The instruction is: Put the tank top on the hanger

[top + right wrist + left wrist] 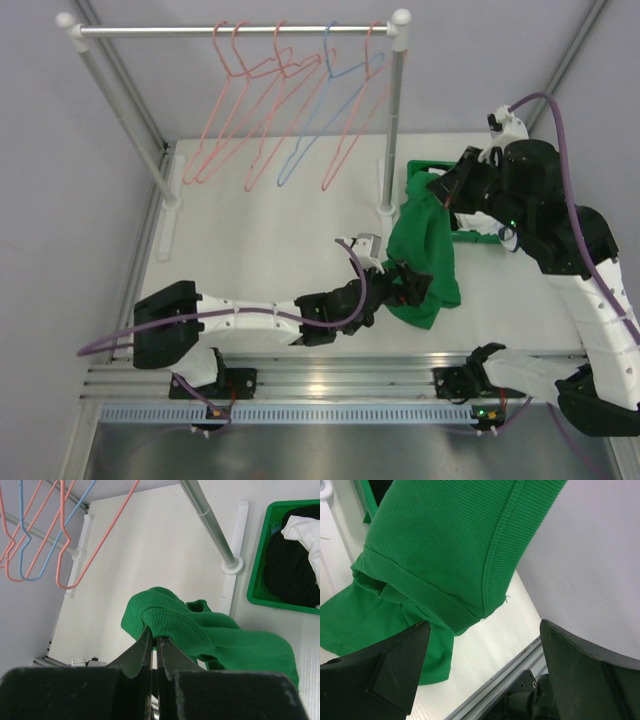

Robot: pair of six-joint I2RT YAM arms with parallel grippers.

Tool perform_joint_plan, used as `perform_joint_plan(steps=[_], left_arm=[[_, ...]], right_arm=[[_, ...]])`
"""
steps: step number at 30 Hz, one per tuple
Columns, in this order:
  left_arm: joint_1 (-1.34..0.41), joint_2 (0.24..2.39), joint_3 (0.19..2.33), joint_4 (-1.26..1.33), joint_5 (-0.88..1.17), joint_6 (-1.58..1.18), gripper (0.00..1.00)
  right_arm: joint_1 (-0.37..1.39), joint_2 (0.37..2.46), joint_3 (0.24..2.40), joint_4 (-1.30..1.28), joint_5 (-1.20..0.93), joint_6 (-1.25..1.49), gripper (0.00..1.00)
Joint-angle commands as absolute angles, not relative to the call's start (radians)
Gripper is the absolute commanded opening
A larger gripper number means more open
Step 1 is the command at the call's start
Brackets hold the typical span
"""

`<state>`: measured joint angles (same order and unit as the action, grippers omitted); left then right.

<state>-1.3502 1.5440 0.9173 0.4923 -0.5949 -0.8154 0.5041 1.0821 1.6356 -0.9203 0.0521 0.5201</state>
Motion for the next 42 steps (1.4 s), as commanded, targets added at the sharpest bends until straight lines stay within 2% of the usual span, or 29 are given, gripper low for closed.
perform_joint_plan(steps=[1, 7, 11, 18, 21, 22, 28, 29, 30, 34, 39, 42], left_arm=[[-1.353, 1.578, 0.977, 0.500, -0.666, -0.857, 0.96], [-1.351, 1.612, 1.009, 0.511, -0.721, -0.867, 0.96], [-1.351, 1.626, 1.020, 0.534, -0.761, -0.868, 0.88], [-1.348, 1.637, 1.019, 0.551, -0.752, -0.845, 0.53], [-1.347, 1.621, 1.000, 0.551, -0.759, -0.833, 0.24], [-1.347, 1.606, 0.996, 0.536, -0.765, -0.831, 0.01], [-1.348, 1.497, 0.976, 0.445, -0.778, -0.785, 0.00], [-1.347, 1.409, 0.965, 0.337, -0.784, -0.767, 0.00], [-1.347, 1.408, 0.965, 0.336, -0.784, -0.767, 0.00], [-1.350, 1.176, 0.946, 0.169, -0.840, -0.698, 0.00], [-1.347, 0.973, 1.028, -0.030, -0.887, -0.580, 0.00], [-1.348, 0.936, 1.138, -0.122, -0.902, -0.493, 0.00]], right_arm=[[0.526, 1.081, 1.644, -0.848, 0.057, 0.520, 0.00], [0.531, 1.086, 1.657, -0.857, 0.052, 0.523, 0.00], [0.531, 1.085, 1.663, -0.868, 0.054, 0.522, 0.00], [0.532, 1.069, 1.654, -0.876, 0.055, 0.522, 0.00], [0.532, 1.063, 1.649, -0.876, 0.052, 0.522, 0.00], [0.532, 1.062, 1.644, -0.873, 0.052, 0.522, 0.00], [0.531, 1.051, 1.641, -0.876, 0.063, 0.497, 0.00], [0.532, 1.046, 1.660, -0.887, 0.063, 0.476, 0.00], [0.532, 1.046, 1.660, -0.887, 0.063, 0.476, 0.00], [0.532, 1.042, 1.719, -0.896, 0.038, 0.433, 0.00], [0.534, 1.060, 1.781, -0.890, -0.047, 0.419, 0.00], [0.532, 1.084, 1.836, -0.881, -0.086, 0.425, 0.00]])
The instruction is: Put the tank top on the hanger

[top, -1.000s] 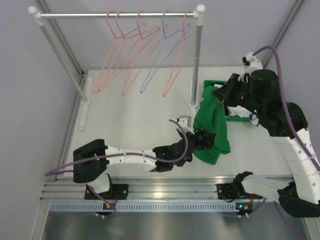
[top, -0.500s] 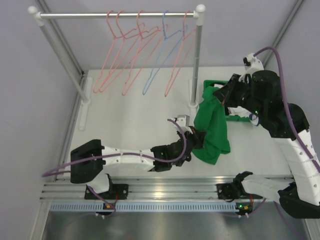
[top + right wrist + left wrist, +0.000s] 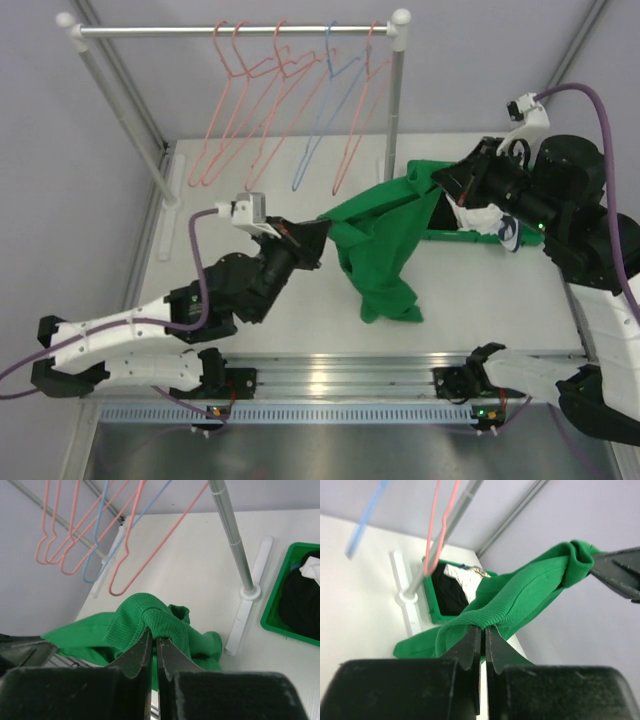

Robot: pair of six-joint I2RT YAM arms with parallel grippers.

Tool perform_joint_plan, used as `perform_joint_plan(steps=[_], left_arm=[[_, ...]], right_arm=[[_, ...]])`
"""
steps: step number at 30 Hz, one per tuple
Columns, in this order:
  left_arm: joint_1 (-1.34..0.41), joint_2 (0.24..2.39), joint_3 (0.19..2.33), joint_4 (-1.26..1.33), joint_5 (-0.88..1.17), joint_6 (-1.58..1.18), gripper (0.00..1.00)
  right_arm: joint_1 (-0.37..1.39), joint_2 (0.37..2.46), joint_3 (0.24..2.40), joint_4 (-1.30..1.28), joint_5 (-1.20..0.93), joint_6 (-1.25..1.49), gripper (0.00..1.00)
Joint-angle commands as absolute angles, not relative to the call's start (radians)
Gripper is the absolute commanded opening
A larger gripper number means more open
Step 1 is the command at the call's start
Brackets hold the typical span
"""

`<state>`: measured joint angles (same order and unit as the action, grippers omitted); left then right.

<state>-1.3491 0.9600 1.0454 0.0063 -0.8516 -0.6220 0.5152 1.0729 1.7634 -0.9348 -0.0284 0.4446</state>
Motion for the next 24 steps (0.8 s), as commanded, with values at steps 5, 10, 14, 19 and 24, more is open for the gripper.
perform_joint_plan(steps=[5, 10, 14, 19, 24], left_arm=[[-1.348, 0.963, 1.356, -0.288, -0.871, -0.426, 0.00], [-1.348, 0.973, 1.364, -0.380, -0.839, -0.480, 0.00], [-1.347, 0.933, 1.252, -0.428, -0.808, -0.586, 0.00], [-1.347, 0.856, 0.958, -0.439, -0.724, -0.800, 0.00], [-1.348, 0.850, 0.663, -0.321, -0.624, -1.003, 0.00]], right_arm=[[0.532, 1.124, 1.902, -0.871, -0.118, 0.449, 0.00], [0.532, 1.005, 1.656, -0.779, -0.094, 0.572, 0.00], [0.532, 0.826, 1.321, -0.660, -0.043, 0.705, 0.00], [0.534, 0.599, 0.835, -0.527, -0.046, 0.901, 0.00], [0.534, 0.408, 0.410, -0.382, -0.057, 1.069, 0.00]])
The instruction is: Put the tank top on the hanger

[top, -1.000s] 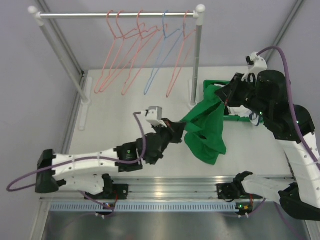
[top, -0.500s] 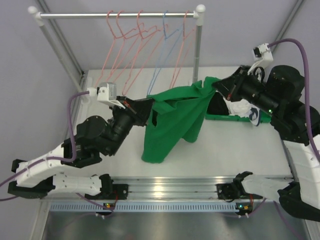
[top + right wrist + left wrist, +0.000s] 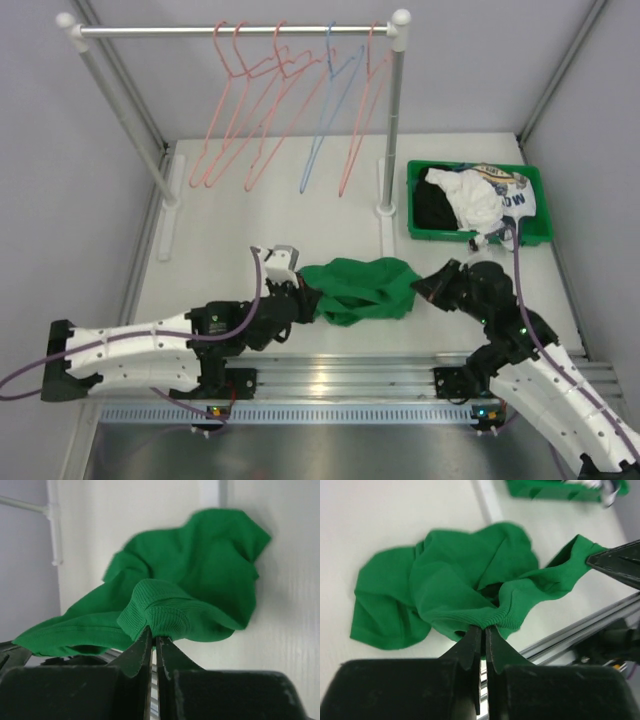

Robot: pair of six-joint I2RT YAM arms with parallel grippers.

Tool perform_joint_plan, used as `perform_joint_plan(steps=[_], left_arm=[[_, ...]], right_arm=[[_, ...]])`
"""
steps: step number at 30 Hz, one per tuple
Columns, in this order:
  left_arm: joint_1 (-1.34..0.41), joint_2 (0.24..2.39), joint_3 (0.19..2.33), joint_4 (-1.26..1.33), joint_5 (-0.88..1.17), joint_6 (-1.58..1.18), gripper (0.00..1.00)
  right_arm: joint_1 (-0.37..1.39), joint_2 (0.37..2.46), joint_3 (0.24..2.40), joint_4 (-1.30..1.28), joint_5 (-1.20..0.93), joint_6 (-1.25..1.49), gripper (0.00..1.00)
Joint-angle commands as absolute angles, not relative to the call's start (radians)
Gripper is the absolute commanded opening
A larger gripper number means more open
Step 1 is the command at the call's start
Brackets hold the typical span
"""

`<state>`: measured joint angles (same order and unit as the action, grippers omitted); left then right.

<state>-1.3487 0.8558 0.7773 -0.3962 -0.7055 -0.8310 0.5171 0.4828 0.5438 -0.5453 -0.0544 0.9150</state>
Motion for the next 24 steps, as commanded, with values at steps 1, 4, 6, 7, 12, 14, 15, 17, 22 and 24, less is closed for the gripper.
perform_joint_plan(steps=[1, 4, 6, 7, 12, 14, 15, 17, 22, 24], left_arm=[[-1.345, 0.853, 0.582, -0.258, -0.611, -1.018, 0.00], [-1.319, 0.880, 0.488, -0.186, -0.569, -1.054, 0.00], [-1.286, 0.914, 0.465, -0.135, -0.504, -1.048, 0.00], [-1.241, 0.923, 0.448, -0.111, -0.477, -1.036, 0.00], [-1.123, 0.953, 0.440, -0.048, -0.373, -0.963, 0.00], [-1.057, 0.953, 0.442, -0.035, -0.310, -0.931, 0.00], [-1.034, 0.957, 0.443, -0.028, -0.286, -0.924, 0.00], [-0.971, 0.972, 0.452, -0.028, -0.226, -0.894, 0.00], [-0.867, 1.008, 0.480, -0.077, -0.172, -0.870, 0.00], [-0.842, 1.011, 0.477, -0.077, -0.132, -0.871, 0.00]], right_arm=[[0.534, 0.366, 0.375, -0.358, -0.054, 1.097, 0.00], [0.534, 0.322, 0.289, -0.351, -0.043, 1.129, 0.07], [0.534, 0.321, 0.264, -0.336, -0.040, 1.131, 0.12], [0.534, 0.334, 0.264, -0.333, -0.038, 1.120, 0.18], [0.535, 0.417, 0.328, -0.316, -0.041, 1.046, 0.37], [0.537, 0.454, 0.353, -0.321, -0.044, 0.999, 0.43], [0.537, 0.466, 0.377, -0.321, -0.048, 0.983, 0.45], [0.540, 0.500, 0.406, -0.330, -0.052, 0.928, 0.50], [0.546, 0.596, 0.529, -0.374, -0.046, 0.773, 0.57], [0.548, 0.618, 0.570, -0.385, -0.038, 0.732, 0.59]])
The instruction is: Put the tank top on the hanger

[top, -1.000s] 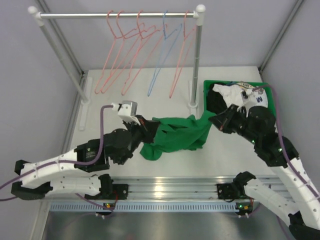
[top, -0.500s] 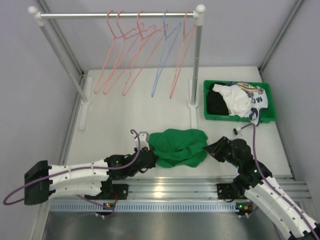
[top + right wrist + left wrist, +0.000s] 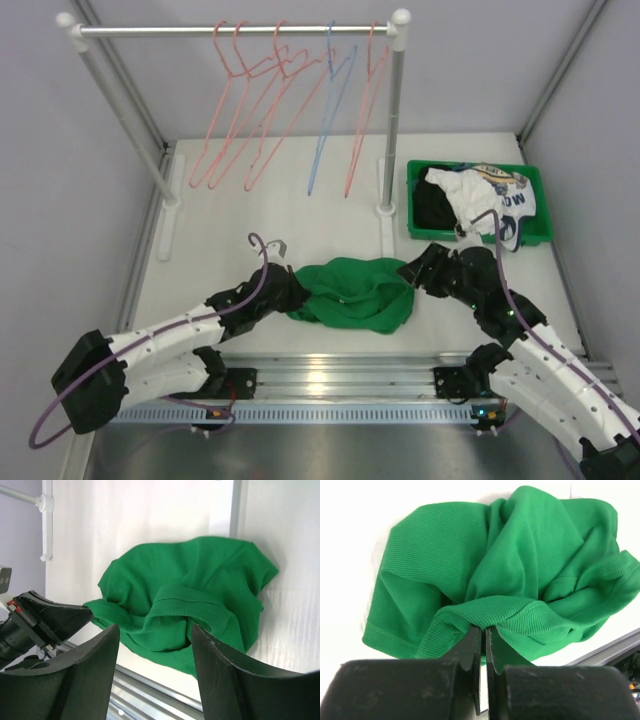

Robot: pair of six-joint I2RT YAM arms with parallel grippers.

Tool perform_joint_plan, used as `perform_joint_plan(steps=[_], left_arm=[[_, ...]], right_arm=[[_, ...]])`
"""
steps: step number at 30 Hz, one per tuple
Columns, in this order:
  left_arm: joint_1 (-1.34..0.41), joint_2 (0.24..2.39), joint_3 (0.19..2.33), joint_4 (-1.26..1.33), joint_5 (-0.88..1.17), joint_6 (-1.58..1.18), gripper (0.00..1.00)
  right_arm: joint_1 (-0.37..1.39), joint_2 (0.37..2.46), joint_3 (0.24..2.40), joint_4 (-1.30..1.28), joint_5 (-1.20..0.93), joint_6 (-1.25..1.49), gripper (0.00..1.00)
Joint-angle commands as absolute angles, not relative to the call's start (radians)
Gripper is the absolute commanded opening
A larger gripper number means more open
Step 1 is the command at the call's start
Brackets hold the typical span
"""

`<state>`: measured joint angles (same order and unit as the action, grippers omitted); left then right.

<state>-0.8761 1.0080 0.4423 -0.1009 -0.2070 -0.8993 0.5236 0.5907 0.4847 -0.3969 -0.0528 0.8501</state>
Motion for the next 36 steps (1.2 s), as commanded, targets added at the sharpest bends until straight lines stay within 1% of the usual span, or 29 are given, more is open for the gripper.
perform_joint_plan(steps=[1, 4, 5, 8, 10, 12, 14, 15, 20, 23, 26, 28, 29, 31, 32, 36], left_arm=[[-0.830, 1.011, 0.479, -0.075, -0.124, -0.871, 0.03], [-0.828, 1.003, 0.483, -0.077, -0.103, -0.851, 0.14], [-0.830, 0.994, 0.486, -0.086, -0.100, -0.841, 0.23], [-0.828, 0.962, 0.503, -0.138, -0.095, -0.819, 0.36], [-0.828, 0.936, 0.520, -0.166, -0.074, -0.804, 0.41], [-0.828, 0.888, 0.543, -0.237, -0.057, -0.776, 0.50], [-0.828, 0.833, 0.560, -0.297, -0.046, -0.755, 0.51], [-0.830, 0.815, 0.571, -0.342, -0.041, -0.749, 0.53], [-0.828, 0.685, 0.621, -0.460, 0.069, -0.687, 0.54], [-0.830, 0.620, 0.695, -0.505, 0.127, -0.644, 0.55], [-0.830, 0.610, 0.861, -0.508, 0.152, -0.604, 0.56], [-0.830, 0.642, 0.945, -0.502, 0.140, -0.562, 0.57], [-0.830, 0.661, 1.028, -0.486, 0.120, -0.545, 0.57], [-0.828, 0.721, 1.112, -0.476, 0.075, -0.499, 0.57], [-0.830, 0.742, 1.187, -0.451, 0.052, -0.480, 0.57], [-0.828, 0.868, 1.362, -0.426, -0.160, -0.381, 0.58]], right_arm=[[0.549, 0.636, 0.581, -0.391, -0.035, 0.721, 0.60], [0.548, 0.687, 0.624, -0.403, -0.041, 0.689, 0.60], [0.546, 0.695, 0.630, -0.399, -0.043, 0.686, 0.60], [0.546, 0.719, 0.640, -0.382, -0.057, 0.683, 0.60], [0.548, 0.732, 0.641, -0.379, -0.058, 0.681, 0.60], [0.548, 0.741, 0.650, -0.377, -0.061, 0.678, 0.60], [0.548, 0.744, 0.660, -0.380, -0.063, 0.675, 0.60], [0.548, 0.749, 0.661, -0.382, -0.063, 0.670, 0.60], [0.548, 0.753, 0.672, -0.387, -0.061, 0.660, 0.60], [0.548, 0.756, 0.676, -0.390, -0.061, 0.655, 0.60], [0.548, 0.756, 0.673, -0.390, -0.063, 0.653, 0.60], [0.548, 0.759, 0.673, -0.390, -0.063, 0.650, 0.60], [0.548, 0.761, 0.672, -0.391, -0.063, 0.649, 0.60], [0.548, 0.761, 0.667, -0.390, -0.066, 0.649, 0.60], [0.548, 0.758, 0.664, -0.388, -0.069, 0.649, 0.60], [0.548, 0.747, 0.663, -0.408, -0.064, 0.644, 0.60]])
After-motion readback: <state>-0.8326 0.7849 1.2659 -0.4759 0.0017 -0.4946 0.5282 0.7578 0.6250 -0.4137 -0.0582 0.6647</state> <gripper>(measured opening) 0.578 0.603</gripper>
